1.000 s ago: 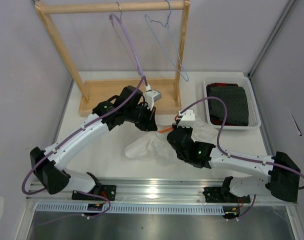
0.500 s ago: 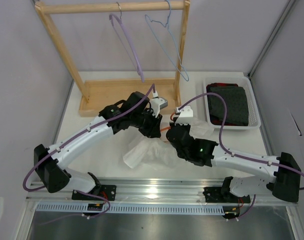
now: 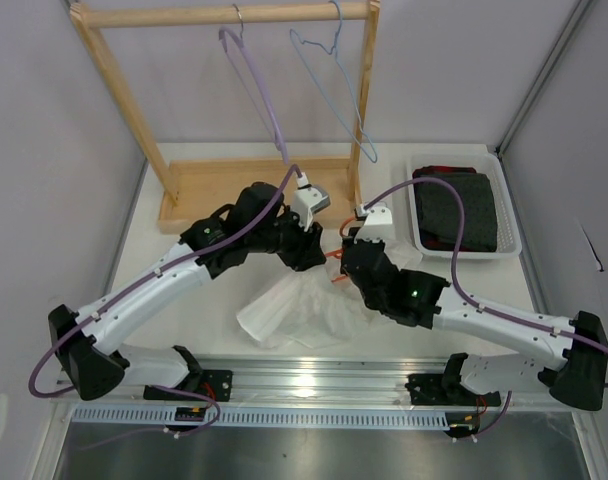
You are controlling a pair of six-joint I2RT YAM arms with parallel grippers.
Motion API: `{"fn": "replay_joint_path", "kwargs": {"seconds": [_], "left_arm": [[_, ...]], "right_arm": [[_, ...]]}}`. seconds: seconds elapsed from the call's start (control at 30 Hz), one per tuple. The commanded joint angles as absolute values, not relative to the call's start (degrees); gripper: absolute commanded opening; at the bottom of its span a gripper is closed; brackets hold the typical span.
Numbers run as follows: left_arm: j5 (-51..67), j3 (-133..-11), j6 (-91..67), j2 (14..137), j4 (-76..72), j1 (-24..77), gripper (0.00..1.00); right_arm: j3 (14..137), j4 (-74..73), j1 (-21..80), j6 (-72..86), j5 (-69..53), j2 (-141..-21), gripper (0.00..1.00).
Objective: Place the skirt on the hanger
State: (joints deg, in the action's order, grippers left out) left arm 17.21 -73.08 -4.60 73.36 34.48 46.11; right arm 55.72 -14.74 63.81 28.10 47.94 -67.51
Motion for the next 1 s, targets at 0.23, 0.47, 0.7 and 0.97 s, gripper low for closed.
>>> {"fn": "replay_joint_path", "kwargs": {"seconds": [0.23, 0.47, 0.7, 0.97], "left_arm": [[17.06, -71.54, 1.31, 66.97, 27.77, 46.32, 0.52], [19.33, -70.05, 2.55, 69.25, 25.14, 46.58, 0.52], [19.78, -70.22, 3.6, 72.42, 24.7, 48.07, 0.52], [19.07, -71.01, 3.43, 76.02, 23.47, 48.6, 0.48]], "right_arm": [[61.17, -15.64, 61.44, 29.97, 42.63, -63.81, 0.0], [61.7, -15.38, 61.0, 29.97, 40.08, -63.81, 0.0], [62.67, -15.91, 60.91, 29.79, 39.46, -63.46, 0.0], [62.84, -16.17, 60.91, 29.88, 38.76, -62.93, 0.0]]}}
